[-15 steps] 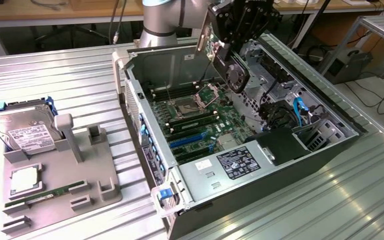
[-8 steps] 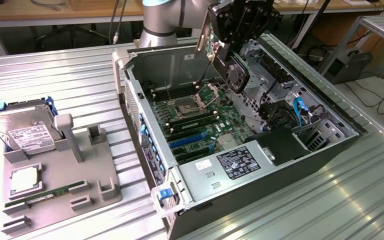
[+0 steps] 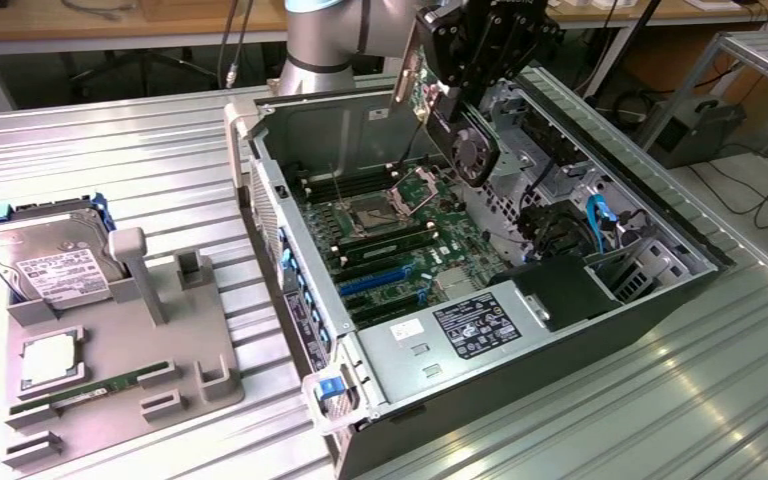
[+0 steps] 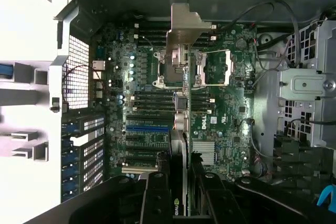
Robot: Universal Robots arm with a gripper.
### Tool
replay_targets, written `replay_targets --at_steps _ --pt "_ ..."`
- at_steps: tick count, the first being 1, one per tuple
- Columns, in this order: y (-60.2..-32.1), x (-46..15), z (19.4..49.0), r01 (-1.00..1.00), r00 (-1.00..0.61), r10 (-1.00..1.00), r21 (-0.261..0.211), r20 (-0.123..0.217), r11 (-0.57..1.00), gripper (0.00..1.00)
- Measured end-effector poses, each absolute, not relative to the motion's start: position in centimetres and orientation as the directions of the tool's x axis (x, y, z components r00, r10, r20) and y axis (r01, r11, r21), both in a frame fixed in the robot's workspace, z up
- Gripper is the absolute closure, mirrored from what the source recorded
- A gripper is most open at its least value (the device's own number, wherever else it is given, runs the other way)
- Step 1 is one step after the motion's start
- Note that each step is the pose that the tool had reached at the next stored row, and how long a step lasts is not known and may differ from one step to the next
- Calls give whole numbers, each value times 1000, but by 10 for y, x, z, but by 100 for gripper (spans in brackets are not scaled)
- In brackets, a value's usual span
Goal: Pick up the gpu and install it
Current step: 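Insert the gpu into the slot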
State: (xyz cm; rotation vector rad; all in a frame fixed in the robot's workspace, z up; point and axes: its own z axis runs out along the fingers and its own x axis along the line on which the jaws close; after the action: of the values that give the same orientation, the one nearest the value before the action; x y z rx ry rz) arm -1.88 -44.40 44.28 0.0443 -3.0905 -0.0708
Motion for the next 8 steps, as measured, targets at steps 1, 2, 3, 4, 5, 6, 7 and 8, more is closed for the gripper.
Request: replay_targets --at_steps 1,2,3,4,5,6,7,8 --pt "-444 -19 443 -36 -998 -39 47 49 998 74" --pt "-444 -19 442 -64 -997 -67 48 49 997 74" --pt "-444 -19 442 -96 -994 -98 48 49 994 74" --pt "-444 -19 442 -121 -991 -124 48 49 991 74" --pt "-444 -19 442 -139 -989 -142 49 49 989 74" --pt "-444 -19 442 -160 -986 -163 49 49 986 74" --pt "-444 -19 441 -183 -981 -186 49 49 982 74" --pt "-444 -19 441 -210 -976 -213 50 49 976 74"
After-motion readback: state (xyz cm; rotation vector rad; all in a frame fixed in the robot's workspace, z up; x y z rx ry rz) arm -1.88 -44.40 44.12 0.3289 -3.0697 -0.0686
